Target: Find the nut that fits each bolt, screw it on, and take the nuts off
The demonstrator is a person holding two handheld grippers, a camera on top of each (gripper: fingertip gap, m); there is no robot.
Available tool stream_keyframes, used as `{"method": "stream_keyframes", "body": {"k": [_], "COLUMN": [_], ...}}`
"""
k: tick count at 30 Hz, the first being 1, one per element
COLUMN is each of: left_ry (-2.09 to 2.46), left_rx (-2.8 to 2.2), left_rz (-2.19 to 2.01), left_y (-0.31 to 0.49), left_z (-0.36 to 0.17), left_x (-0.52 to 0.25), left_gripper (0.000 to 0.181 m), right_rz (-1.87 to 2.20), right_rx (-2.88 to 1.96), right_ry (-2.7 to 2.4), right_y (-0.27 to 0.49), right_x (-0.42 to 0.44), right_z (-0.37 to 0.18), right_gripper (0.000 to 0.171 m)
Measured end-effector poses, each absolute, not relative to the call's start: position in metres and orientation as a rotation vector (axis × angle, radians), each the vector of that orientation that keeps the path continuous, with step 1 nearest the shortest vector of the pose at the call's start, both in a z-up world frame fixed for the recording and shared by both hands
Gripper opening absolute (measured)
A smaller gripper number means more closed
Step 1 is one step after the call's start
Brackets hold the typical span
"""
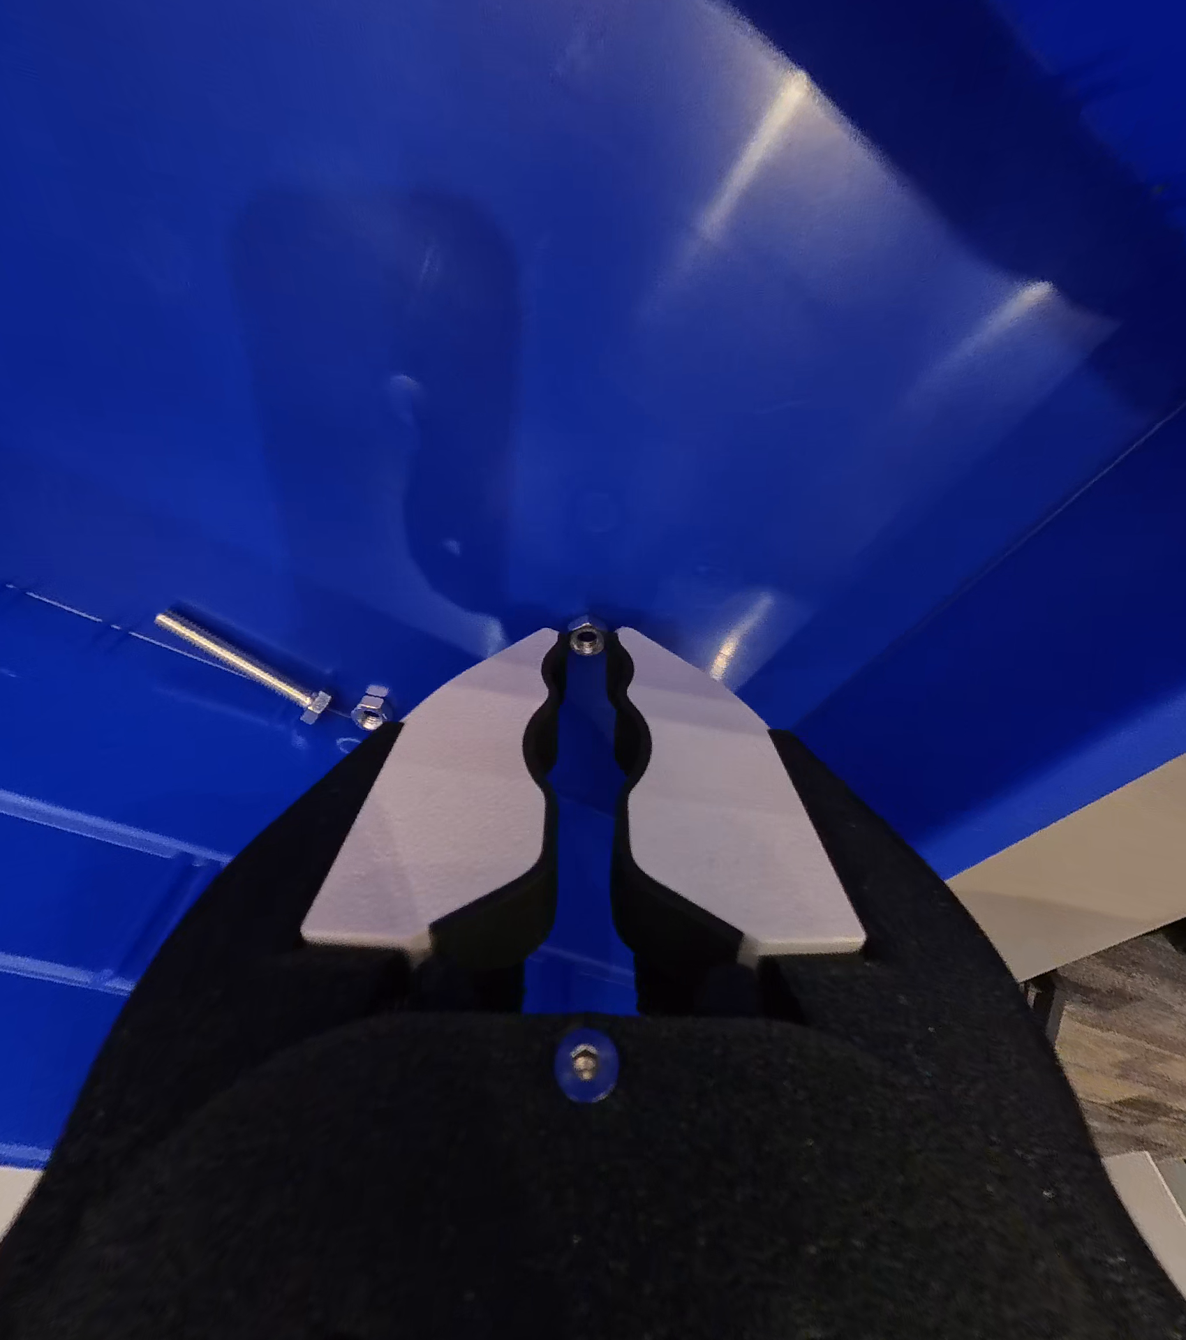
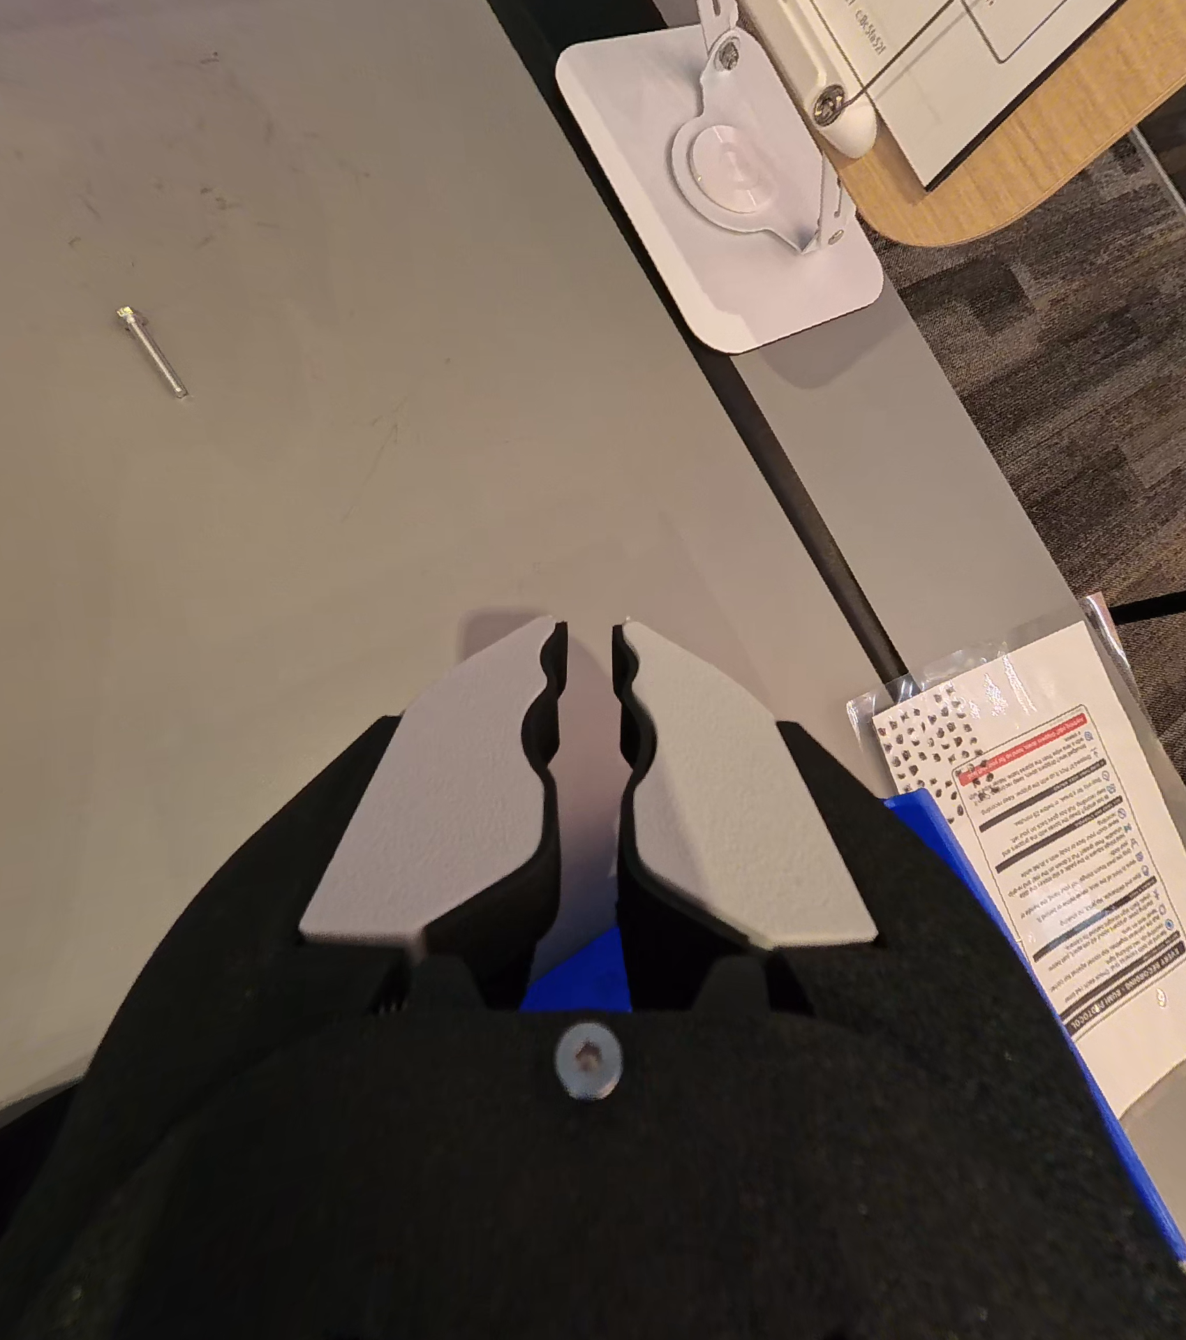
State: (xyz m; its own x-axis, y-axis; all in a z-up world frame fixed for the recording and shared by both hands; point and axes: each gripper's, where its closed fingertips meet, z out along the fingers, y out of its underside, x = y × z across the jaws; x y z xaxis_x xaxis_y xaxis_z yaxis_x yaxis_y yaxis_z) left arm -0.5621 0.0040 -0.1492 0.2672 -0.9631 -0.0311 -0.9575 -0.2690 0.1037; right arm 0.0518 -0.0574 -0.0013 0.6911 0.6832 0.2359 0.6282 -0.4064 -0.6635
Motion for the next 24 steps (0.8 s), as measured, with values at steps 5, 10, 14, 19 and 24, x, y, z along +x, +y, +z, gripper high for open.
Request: {"method": "stream_keyframes", "body": {"k": [5,10,14,19,24], "left_ry": [-1.876,-2.012,-2.275,-2.662,-2.736], "left_rx": [2.494,2.64,2.689,2.307,1.906], "left_rz": [-0.147,-0.254,-0.211,-0.076,-0.22], "left_y": [0.005,0.028,0.028,-0.026,-0.047], "left_z": [-0.145,-0.067,0.038,0.039,-0.062], "left_x": [-0.562,-0.547,-0.464,-0.324,-0.244], "left_gripper": [0.01,0.009,0.009,0.01,0.009], "right_rz": [0.097,0.108,0.116,0.099,0.098], "right_rx": [-2.136,-2.124,-2.13,-2.149,-2.131], "right_ry": [-0.996,-0.985,-0.986,-1.02,-1.068], "right_y": [-0.058,-0.058,-0.057,-0.06,-0.067], "right_x": [0.053,0.054,0.054,0.051,0.044], "right_z": [0.0,0.003,0.001,-0.003,-0.001], "right_gripper": [0.011,0.011,0.011,0.011,0.011]}}
